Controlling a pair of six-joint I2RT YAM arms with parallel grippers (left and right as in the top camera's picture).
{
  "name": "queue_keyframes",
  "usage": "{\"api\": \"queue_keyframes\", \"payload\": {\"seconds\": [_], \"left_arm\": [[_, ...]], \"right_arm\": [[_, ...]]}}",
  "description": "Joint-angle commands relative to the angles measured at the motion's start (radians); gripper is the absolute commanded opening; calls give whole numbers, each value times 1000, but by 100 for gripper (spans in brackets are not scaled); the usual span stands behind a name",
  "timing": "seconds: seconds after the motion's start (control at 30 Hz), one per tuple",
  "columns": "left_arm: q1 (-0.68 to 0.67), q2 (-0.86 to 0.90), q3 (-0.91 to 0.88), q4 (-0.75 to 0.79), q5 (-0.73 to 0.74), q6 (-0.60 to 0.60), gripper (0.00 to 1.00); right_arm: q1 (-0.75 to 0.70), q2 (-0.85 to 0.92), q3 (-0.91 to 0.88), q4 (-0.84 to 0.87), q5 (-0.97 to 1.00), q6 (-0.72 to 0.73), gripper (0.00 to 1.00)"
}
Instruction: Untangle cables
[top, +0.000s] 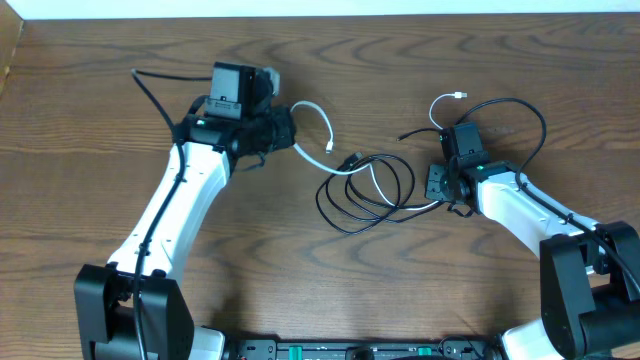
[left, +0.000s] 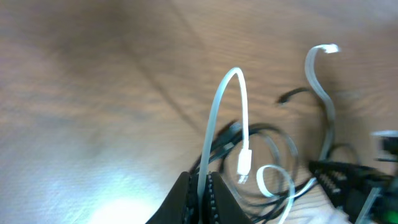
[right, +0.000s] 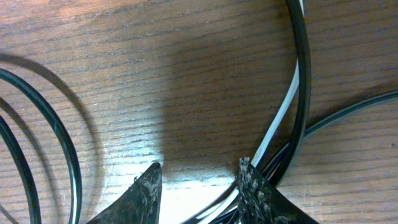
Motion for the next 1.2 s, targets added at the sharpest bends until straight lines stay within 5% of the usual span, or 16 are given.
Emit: {"api": "queue_keyframes", "payload": {"seconds": [0.0, 0.07, 0.1, 0.2, 0.5, 0.8, 1.17], "left_arm": [[50, 0, 9, -53, -151, 2, 8], [68, 0, 9, -70, -223, 2, 17], [75, 0, 9, -72, -221, 1, 36], [72, 0, 9, -92, -203, 1, 47], [42, 2, 7, -208, -200, 2, 48], [42, 2, 7, -228, -200, 2, 48], [42, 2, 7, -228, -200, 1, 48]], "right_arm": [[-5, 0, 0, -3, 19, 13, 34], [-5, 0, 0, -3, 18, 13, 35], [-5, 0, 0, 1, 18, 12, 35], [-4, 0, 0, 26, -6, 11, 44], [-2, 0, 0, 166, -409, -176, 46], [11, 60, 0, 132, -352, -175, 43], [9, 89, 14, 194, -457, -270, 1]]}}
